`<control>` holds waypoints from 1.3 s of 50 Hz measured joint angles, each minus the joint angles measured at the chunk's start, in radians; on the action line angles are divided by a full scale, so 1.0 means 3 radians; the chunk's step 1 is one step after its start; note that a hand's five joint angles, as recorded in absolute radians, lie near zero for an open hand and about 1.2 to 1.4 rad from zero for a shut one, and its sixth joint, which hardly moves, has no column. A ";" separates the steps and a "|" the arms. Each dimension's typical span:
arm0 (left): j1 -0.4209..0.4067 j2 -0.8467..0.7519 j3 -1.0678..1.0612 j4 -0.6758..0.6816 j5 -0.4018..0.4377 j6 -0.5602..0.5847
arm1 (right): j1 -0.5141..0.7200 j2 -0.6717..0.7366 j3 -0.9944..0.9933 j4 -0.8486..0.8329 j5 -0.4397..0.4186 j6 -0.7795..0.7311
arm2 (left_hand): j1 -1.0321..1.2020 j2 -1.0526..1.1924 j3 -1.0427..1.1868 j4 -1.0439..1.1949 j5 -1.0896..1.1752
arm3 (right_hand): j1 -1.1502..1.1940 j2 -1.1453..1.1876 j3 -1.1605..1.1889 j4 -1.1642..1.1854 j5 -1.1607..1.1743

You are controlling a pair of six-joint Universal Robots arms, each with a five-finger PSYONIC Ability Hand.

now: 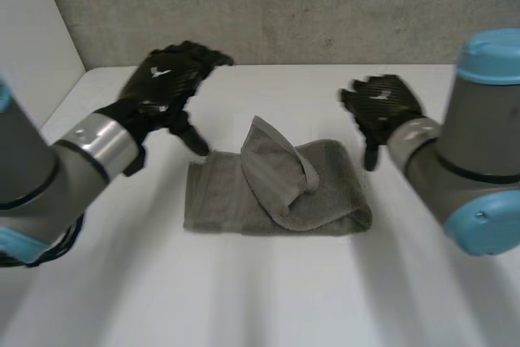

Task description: Fold the towel.

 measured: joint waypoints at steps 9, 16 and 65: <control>-0.0750 -0.0822 0.0878 -0.0161 -0.0017 -0.0128 | -0.0455 -0.0255 0.0783 -0.0271 0.0086 0.0115 | 0.0001 0.0004 0.0000 0.0004 0.0012 | 0.0000 0.0000 0.0000 0.0000 0.0000; -0.1064 -0.1481 0.1500 -0.0425 -0.0018 -0.0087 | -0.0468 -0.0244 0.1113 -0.0496 -0.0027 0.0110 | 0.0022 0.0018 0.0014 0.0015 0.0059 | 0.0000 0.0000 0.0000 0.0000 0.0000; -0.0682 -0.1160 0.0262 0.0044 -0.1209 0.0170 | -0.0091 0.0327 0.1416 -0.1278 -0.0645 0.0037 | 0.2262 0.2270 0.2284 0.2270 0.2324 | 0.2591 0.2554 0.2550 0.2524 0.2580</control>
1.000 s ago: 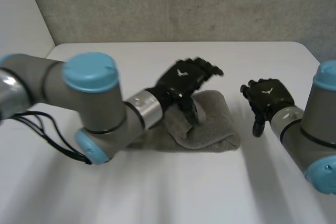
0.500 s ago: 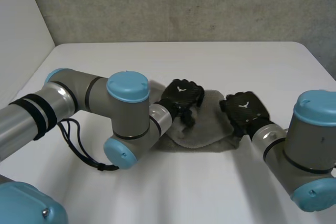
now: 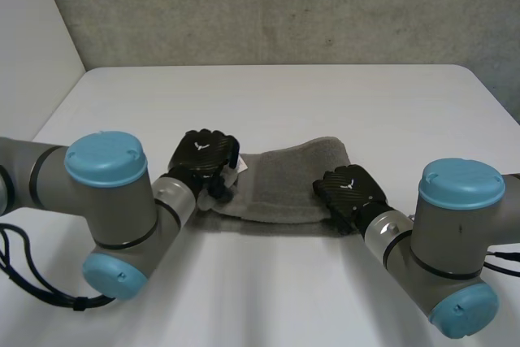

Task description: Fold the towel.

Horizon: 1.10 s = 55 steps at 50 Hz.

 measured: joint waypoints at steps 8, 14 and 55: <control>0.0162 0.0009 -0.0242 0.0083 -0.0002 0.0010 | 0.0053 -0.0011 0.0013 0.0008 -0.0013 -0.0018 | -0.0009 -0.0010 -0.0005 -0.0010 -0.0003 | -0.0046 -0.0044 -0.0035 -0.0044 -0.0045; 0.0297 0.0003 -0.0383 0.0107 0.0004 0.0008 | 0.0073 -0.0011 0.0020 0.0010 -0.0016 -0.0080 | -0.0030 -0.0028 -0.0025 -0.0031 -0.0008 | -0.0046 -0.0044 -0.0035 -0.0055 -0.0051; 0.0618 0.0173 -0.0863 0.0203 0.0017 0.0005 | 0.0036 0.0008 0.0064 0.0005 0.0165 -0.0422 | 0.0116 0.0116 0.0127 0.0129 0.0036 | -0.0944 -0.0812 -0.0921 -0.0922 -0.0839</control>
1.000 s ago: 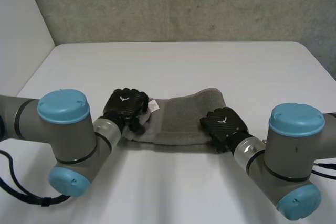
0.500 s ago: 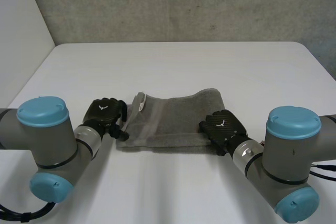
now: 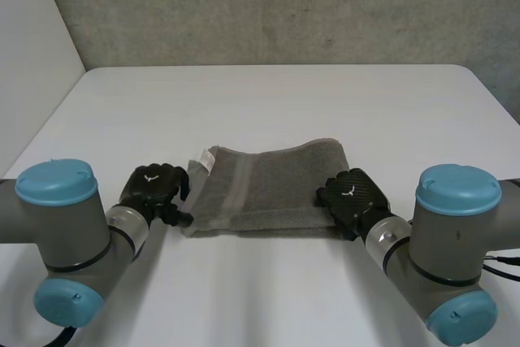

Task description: Fold the towel.

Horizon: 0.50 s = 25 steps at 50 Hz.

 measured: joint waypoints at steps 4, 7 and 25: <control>0.0000 0.0045 -0.0007 0.0000 0.0004 -0.0002 | -0.0013 -0.0046 0.0034 -0.0002 -0.0014 0.0008 | 0.0000 -0.0003 0.0000 0.0000 0.0003 | -0.0027 -0.0002 -0.0007 -0.0017 -0.0021; -0.0001 0.0085 -0.0018 0.0000 0.0008 -0.0006 | -0.0021 -0.0075 0.0069 -0.0016 -0.0023 0.0006 | 0.0000 -0.0003 0.0000 0.0000 0.0003 | -0.0055 -0.0055 -0.0007 -0.0017 -0.0088; -0.0075 0.0228 -0.0146 0.0005 0.0052 -0.0012 | -0.0082 -0.0242 0.0272 -0.0038 -0.0026 -0.0018 | 0.0000 -0.0003 -0.0001 0.0000 0.0022 | -0.0174 -0.0185 -0.0120 -0.0107 -0.0263</control>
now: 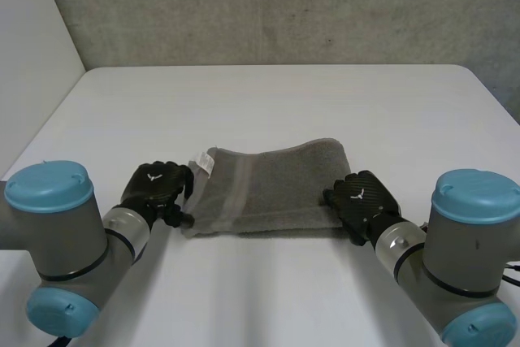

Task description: Fold the towel.

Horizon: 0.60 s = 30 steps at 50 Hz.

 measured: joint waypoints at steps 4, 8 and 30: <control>0.0007 -0.0009 0.0004 0.0000 0.0046 0.0001 | -0.0004 -0.0067 0.0050 -0.0021 -0.0014 0.0005 | 0.0000 0.0000 0.0000 0.0000 0.0000 | 0.0091 0.0006 0.0014 0.0013 0.0073; 0.0012 -0.0026 0.0009 0.0000 0.0079 0.0002 | -0.0003 -0.0086 0.0079 -0.0063 -0.0021 0.0006 | 0.0000 0.0000 0.0000 0.0000 0.0000 | 0.0360 0.0225 0.0251 0.0253 0.0346; 0.0077 0.0634 0.0101 -0.0083 0.0083 -0.0032 | 0.0174 -0.0258 -0.0595 0.0296 0.0047 -0.0770 | -0.2379 -0.2393 -0.2418 -0.2400 -0.2456 | 0.2008 0.1993 0.2141 0.2134 0.2180</control>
